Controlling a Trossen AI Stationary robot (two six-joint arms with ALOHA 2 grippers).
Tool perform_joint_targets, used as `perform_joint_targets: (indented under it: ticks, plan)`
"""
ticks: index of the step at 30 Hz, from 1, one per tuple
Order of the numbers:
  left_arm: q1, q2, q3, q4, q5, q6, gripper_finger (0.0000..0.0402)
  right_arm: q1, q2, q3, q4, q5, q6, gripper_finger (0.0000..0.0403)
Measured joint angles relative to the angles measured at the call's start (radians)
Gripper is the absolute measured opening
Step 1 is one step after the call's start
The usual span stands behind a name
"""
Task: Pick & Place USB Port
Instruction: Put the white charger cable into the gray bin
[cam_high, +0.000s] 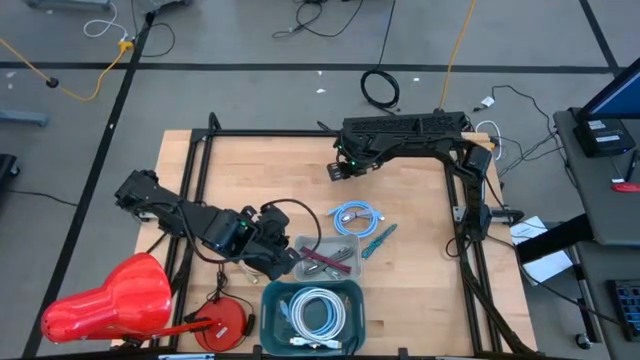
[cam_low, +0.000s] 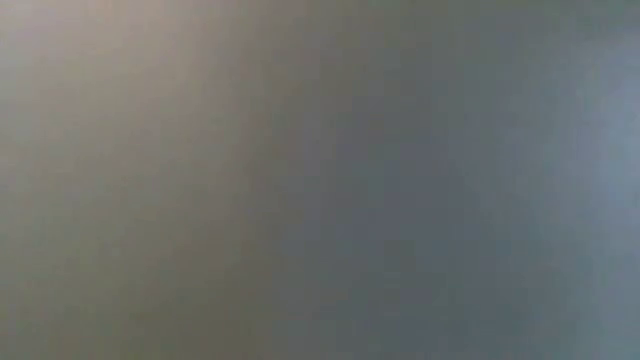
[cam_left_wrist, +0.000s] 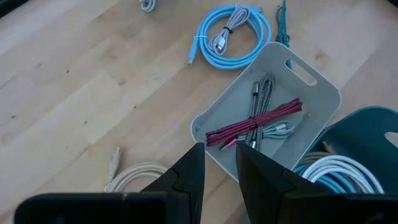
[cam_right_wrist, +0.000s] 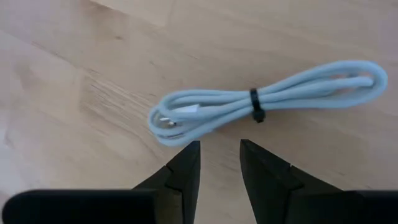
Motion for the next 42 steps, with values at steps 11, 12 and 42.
perform_joint_targets:
  ticks: [11, 12, 42]
  plan:
    - [-0.01, -0.009, 0.0, -0.017, -0.003, -0.007, 0.0092, 0.035, -0.136, 0.0, -0.019, -0.425, -0.474, 0.0105]
    - [-0.009, -0.009, 0.0, -0.02, -0.004, -0.007, 0.0092, 0.042, -0.162, -0.003, -0.053, -0.416, -0.555, 0.0105]
    - [0.084, -0.009, 0.0, 0.006, 0.09, -0.009, 0.0092, -0.177, -0.061, 0.082, -0.186, 0.045, -1.466, 0.0105]
